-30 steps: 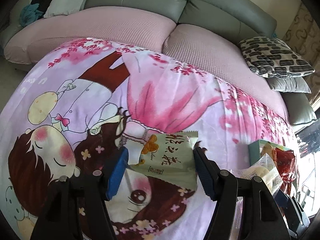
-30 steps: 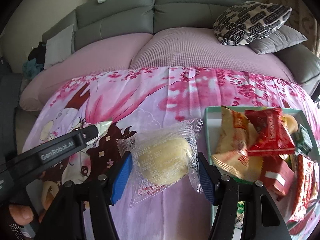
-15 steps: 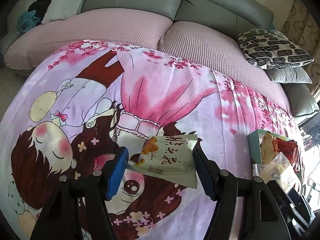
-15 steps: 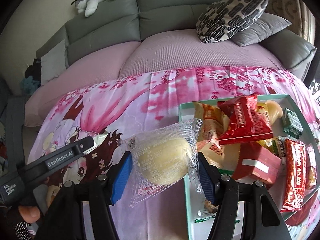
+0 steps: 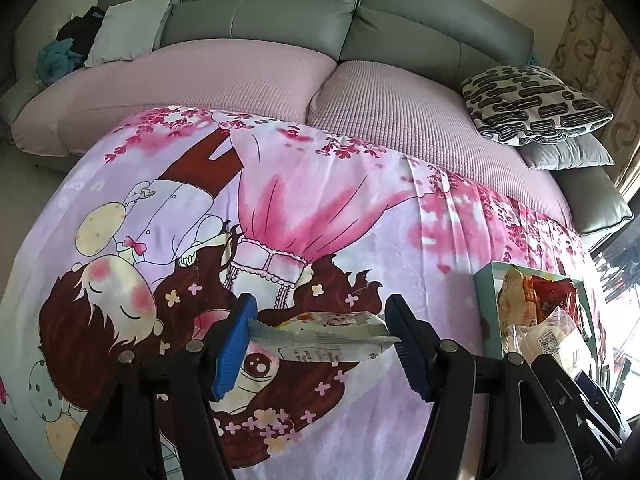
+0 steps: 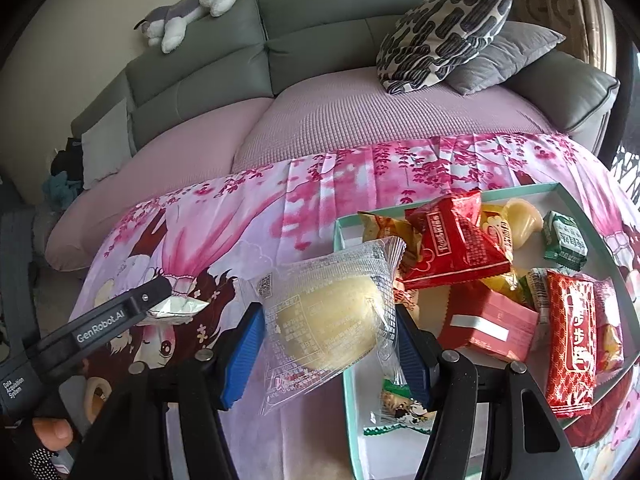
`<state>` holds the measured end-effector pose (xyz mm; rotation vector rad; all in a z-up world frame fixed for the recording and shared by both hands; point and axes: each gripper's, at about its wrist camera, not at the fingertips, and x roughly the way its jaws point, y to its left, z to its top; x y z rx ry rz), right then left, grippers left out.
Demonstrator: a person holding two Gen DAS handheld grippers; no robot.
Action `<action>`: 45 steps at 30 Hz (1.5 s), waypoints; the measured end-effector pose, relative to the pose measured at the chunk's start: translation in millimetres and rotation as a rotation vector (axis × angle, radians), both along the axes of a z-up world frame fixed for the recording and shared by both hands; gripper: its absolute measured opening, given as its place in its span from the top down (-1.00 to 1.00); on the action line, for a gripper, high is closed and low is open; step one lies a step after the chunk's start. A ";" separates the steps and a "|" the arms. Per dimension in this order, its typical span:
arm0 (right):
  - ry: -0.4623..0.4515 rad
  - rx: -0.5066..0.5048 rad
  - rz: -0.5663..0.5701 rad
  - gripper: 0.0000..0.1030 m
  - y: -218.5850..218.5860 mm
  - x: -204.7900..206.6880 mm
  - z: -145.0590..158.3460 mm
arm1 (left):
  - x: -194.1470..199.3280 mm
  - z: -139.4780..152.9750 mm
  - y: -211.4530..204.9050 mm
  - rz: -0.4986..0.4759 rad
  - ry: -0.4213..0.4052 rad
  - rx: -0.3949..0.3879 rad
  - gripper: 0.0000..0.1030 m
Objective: Organize snacks
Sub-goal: 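Carry the pastry pack and bun over the tray and open both grippers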
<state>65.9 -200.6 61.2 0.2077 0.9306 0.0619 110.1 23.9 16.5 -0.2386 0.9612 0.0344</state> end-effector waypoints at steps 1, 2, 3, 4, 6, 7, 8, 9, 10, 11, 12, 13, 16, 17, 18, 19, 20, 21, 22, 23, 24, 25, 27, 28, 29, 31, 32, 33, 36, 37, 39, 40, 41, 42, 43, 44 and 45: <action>-0.002 0.002 -0.003 -0.28 -1.7 -0.6 0.5 | -0.4 0.8 -1.3 -0.002 -0.001 0.001 -0.32; -0.005 0.006 -0.009 -0.28 -4.1 -1.1 1.8 | -0.6 1.6 -2.2 -0.002 -0.003 0.001 -0.32; -0.009 0.009 -0.014 -0.28 -6.1 -1.7 3.1 | -1.0 2.5 -3.3 -0.003 -0.005 0.002 -0.32; -0.013 0.012 -0.017 -0.28 -7.9 -2.3 4.2 | -2.1 3.8 -5.0 -0.005 -0.009 0.003 -0.32; -0.025 0.020 -0.026 -0.28 -12.7 -4.3 8.2 | -3.2 6.5 -7.9 -0.011 -0.015 0.004 -0.32; -0.029 0.021 -0.030 -0.28 -14.1 -4.9 9.5 | -3.9 7.9 -9.0 -0.013 -0.018 0.003 -0.32; -0.035 0.025 -0.035 -0.28 -16.8 -6.2 11.7 | -4.8 10.7 -10.2 -0.017 -0.025 0.000 -0.32; -0.040 0.027 -0.040 -0.28 -19.0 -7.3 13.5 | -6.0 14.0 -11.6 -0.020 -0.034 -0.003 -0.32; -0.048 0.030 -0.049 -0.28 -23.0 -9.0 16.2 | -7.0 16.7 -12.7 -0.023 -0.042 -0.005 -0.32; -0.053 0.031 -0.054 -0.28 -25.8 -10.1 17.9 | -8.1 19.5 -14.2 -0.026 -0.050 -0.006 -0.32; -0.057 0.032 -0.061 -0.28 -29.0 -11.2 19.5 | -9.1 22.4 -15.9 -0.030 -0.057 -0.008 -0.32; -0.063 0.033 -0.075 -0.28 -34.5 -12.8 21.8 | -10.4 25.4 -18.0 -0.034 -0.065 -0.010 -0.32; -0.071 0.031 -0.109 -0.28 -47.9 -16.6 25.1 | -13.7 32.4 -26.6 -0.049 -0.082 -0.021 -0.32; -0.072 0.029 -0.128 -0.28 -54.6 -18.3 26.2 | -14.5 33.8 -28.9 -0.054 -0.084 -0.025 -0.32; -0.074 0.027 -0.147 -0.28 -61.3 -20.0 27.3 | -15.6 35.5 -32.7 -0.061 -0.088 -0.031 -0.32; -0.074 0.026 -0.158 -0.28 -65.8 -21.0 27.9 | -16.5 36.5 -35.6 -0.067 -0.091 -0.036 -0.32; -0.076 0.025 -0.176 -0.28 -72.9 -23.0 28.8 | -17.2 37.6 -39.3 -0.074 -0.093 -0.041 -0.32; -0.077 0.024 -0.193 -0.28 -79.9 -25.1 29.5 | -18.0 38.2 -42.4 -0.079 -0.095 -0.044 -0.32; -0.078 0.023 -0.203 -0.28 -84.5 -26.2 30.0 | -18.7 38.9 -47.2 -0.088 -0.096 -0.049 -0.32; -0.078 0.020 -0.220 -0.28 -91.4 -28.4 30.5 | -19.2 39.4 -52.6 -0.098 -0.096 -0.053 -0.32; -0.077 0.017 -0.236 -0.28 -98.1 -30.5 30.8 | -19.7 40.0 -57.6 -0.107 -0.096 -0.058 -0.32; -0.077 0.016 -0.250 -0.28 -104.5 -32.6 31.0 | -20.3 40.4 -63.3 -0.119 -0.097 -0.063 -0.32; -0.074 0.013 -0.275 -0.28 -116.1 -36.2 31.3 | -21.9 41.3 -75.5 -0.146 -0.098 -0.071 -0.32; -0.073 0.013 -0.286 -0.28 -121.1 -37.6 31.2 | -22.6 41.7 -82.9 -0.163 -0.098 -0.073 -0.32; -0.072 0.012 -0.298 -0.28 -126.6 -39.3 30.9 | -23.1 41.9 -89.9 -0.180 -0.098 -0.075 -0.32; -0.070 0.012 -0.320 -0.28 -136.6 -43.1 30.2 | -25.1 41.3 -106.1 -0.215 -0.095 -0.079 -0.32; -0.069 0.012 -0.335 -0.28 -143.4 -45.4 30.0 | -26.1 41.1 -112.4 -0.228 -0.094 -0.081 -0.32; -0.068 0.011 -0.345 -0.28 -148.5 -47.2 29.7 | -26.8 40.7 -119.3 -0.242 -0.092 -0.083 -0.32; -0.066 0.016 -0.374 -0.28 -162.0 -52.6 28.7 | -29.8 39.4 -139.7 -0.282 -0.089 -0.082 -0.32; -0.065 0.018 -0.379 -0.28 -165.4 -54.3 28.1 | -30.8 39.0 -147.4 -0.297 -0.089 -0.080 -0.32; -0.061 0.022 -0.398 -0.28 -173.6 -57.8 26.8 | -32.8 37.7 -161.0 -0.326 -0.088 -0.074 -0.32; -0.060 0.024 -0.402 -0.28 -175.4 -58.6 26.4 | -33.6 37.0 -165.8 -0.337 -0.087 -0.072 -0.32; -0.059 0.026 -0.407 -0.28 -178.3 -59.6 25.6 | -34.0 36.0 -170.4 -0.346 -0.086 -0.071 -0.32; -0.057 0.029 -0.410 -0.28 -180.0 -59.9 24.8 | -34.4 34.4 -176.6 -0.358 -0.083 -0.070 -0.32; -0.054 0.032 -0.413 -0.28 -182.4 -60.4 23.7 | -34.6 33.7 -180.1 -0.365 -0.083 -0.070 -0.32; -0.052 0.034 -0.414 -0.28 -183.1 -60.2 22.7 | -35.1 33.4 -183.6 -0.372 -0.085 -0.070 -0.32; -0.050 0.036 -0.414 -0.28 -184.0 -60.2 21.6 | -35.5 32.7 -187.0 -0.378 -0.087 -0.068 -0.32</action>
